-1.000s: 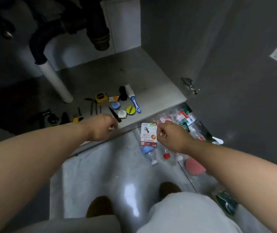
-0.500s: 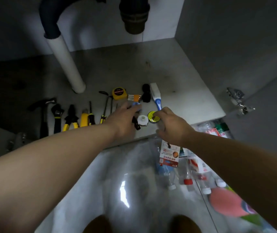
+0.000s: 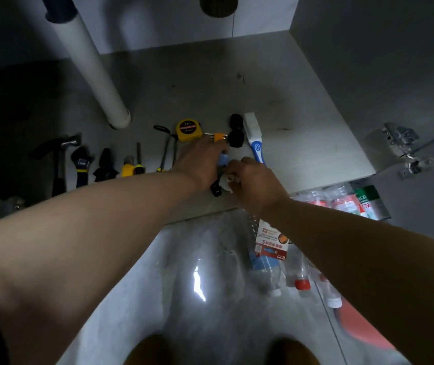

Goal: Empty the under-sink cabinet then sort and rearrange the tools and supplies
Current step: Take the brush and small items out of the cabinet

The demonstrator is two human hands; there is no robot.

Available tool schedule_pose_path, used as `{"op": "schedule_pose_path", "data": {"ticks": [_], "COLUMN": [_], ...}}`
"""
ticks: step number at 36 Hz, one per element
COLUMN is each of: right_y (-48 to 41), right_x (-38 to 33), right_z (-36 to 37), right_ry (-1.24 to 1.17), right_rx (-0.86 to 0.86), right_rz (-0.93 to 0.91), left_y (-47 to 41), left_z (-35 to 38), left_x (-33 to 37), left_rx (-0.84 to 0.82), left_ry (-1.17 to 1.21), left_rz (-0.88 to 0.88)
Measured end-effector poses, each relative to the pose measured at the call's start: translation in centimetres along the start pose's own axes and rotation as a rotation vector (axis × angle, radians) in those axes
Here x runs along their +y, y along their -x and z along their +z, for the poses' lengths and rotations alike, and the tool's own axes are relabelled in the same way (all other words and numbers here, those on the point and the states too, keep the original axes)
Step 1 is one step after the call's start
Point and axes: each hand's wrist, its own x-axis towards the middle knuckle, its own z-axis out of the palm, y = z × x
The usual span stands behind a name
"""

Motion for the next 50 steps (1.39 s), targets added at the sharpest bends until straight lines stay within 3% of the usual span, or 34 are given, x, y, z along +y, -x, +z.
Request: {"op": "schedule_pose_path", "data": {"ticks": [7,12,17,21,26,29,36,43,50], "right_y": [3.1,7.8,13.7,18.8,24.0,26.1,27.0,26.2,26.3], "right_x": [1.2,2.5,3.0,3.7,4.4,5.1,6.7,6.1,5.4], "right_z": [-2.1,-3.5,-4.3,-3.7,-2.5,-1.5,1.4,5.6,6.1], "right_ry": [-0.217,-0.334,-0.349,-0.294,-0.166,-0.120,-0.132,-0.174,-0.209], "right_rx": [0.094,0.028,-0.151,-0.310,-0.434,-0.428,-0.359,-0.228,-0.163], "right_rz": [-0.005,0.083,0.090,0.221,0.279,0.359,0.472,0.536,0.581], "left_y": [0.3,2.0,5.5,8.8,11.3,12.3,13.6,14.6,14.2], "left_z": [0.5,0.1,-0.2,1.0,3.0,4.4,7.5,10.2,11.0], "left_x": [0.4,1.2,4.2,7.1,10.4,11.4,11.7,10.3,10.0], "left_rx": [0.115,0.131,-0.002,-0.104,-0.385,-0.473,-0.590,-0.649,-0.679], "left_ry": [0.098,0.189,0.340,0.337,0.331,0.266,0.360,0.501,0.479], "left_rz": [-0.020,-0.042,0.064,0.128,0.207,0.258,0.178,-0.003,-0.026]}}
